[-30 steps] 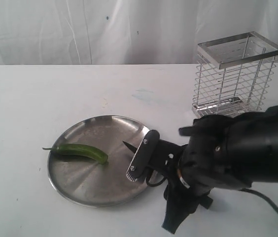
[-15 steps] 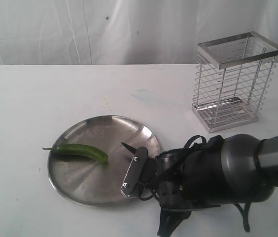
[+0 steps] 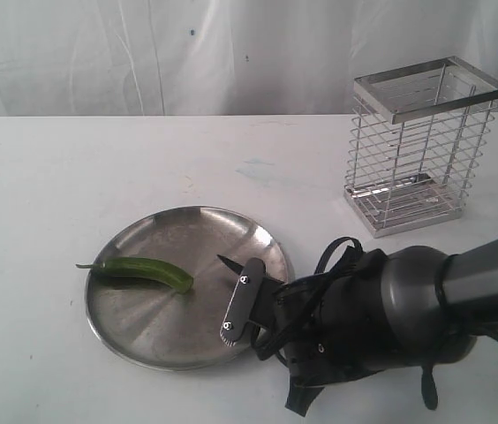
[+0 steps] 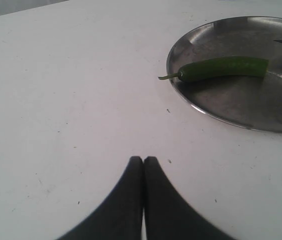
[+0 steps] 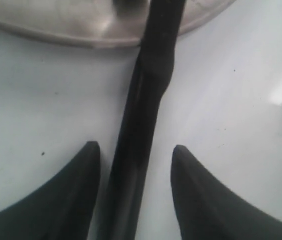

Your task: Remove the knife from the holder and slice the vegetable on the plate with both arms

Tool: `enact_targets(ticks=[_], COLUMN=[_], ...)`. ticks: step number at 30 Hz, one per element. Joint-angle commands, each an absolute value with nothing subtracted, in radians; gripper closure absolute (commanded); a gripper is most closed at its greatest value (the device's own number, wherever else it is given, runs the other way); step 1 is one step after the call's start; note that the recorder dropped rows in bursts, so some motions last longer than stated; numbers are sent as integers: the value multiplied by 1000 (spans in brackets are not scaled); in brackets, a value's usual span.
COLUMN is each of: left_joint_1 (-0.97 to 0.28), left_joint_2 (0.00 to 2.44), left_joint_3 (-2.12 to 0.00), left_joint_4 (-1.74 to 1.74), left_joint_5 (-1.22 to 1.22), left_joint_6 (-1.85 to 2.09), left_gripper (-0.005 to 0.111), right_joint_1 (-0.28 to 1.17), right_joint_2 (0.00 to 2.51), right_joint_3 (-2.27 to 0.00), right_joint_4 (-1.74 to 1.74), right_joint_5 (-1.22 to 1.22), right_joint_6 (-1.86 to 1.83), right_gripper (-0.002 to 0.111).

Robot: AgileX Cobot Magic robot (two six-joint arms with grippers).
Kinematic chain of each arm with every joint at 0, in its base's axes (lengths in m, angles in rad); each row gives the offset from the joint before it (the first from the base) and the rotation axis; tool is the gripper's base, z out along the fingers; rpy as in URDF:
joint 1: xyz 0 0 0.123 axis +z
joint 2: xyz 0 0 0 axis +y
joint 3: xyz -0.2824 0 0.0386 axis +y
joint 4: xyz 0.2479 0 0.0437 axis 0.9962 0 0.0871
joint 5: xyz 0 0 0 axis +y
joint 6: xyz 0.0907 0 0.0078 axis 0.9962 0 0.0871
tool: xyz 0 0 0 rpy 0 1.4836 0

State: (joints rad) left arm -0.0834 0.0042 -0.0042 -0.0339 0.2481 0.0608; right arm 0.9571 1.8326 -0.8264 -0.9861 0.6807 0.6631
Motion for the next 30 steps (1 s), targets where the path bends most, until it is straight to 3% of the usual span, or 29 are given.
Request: enact_targets(ticks=[1, 8, 18, 30], left_joint_1=[-82, -82, -82, -82], left_joint_2=[0, 0, 0, 0], left_joint_3=[0, 0, 0, 0], left_joint_4=[-44, -44, -44, -44], left_joint_5=[245, 245, 245, 245], left_joint_6=[59, 59, 59, 59], left_gripper=[107, 107, 107, 107], right_joint_1=[957, 957, 957, 957], right_joint_2=[1872, 1904, 1909, 1773], right_joint_3=[-819, -819, -819, -819], right_joint_4=[-988, -993, -977, -878], right_joint_5=[657, 642, 639, 667], right_joint_6=[692, 715, 715, 648], right_gripper=[64, 66, 94, 97])
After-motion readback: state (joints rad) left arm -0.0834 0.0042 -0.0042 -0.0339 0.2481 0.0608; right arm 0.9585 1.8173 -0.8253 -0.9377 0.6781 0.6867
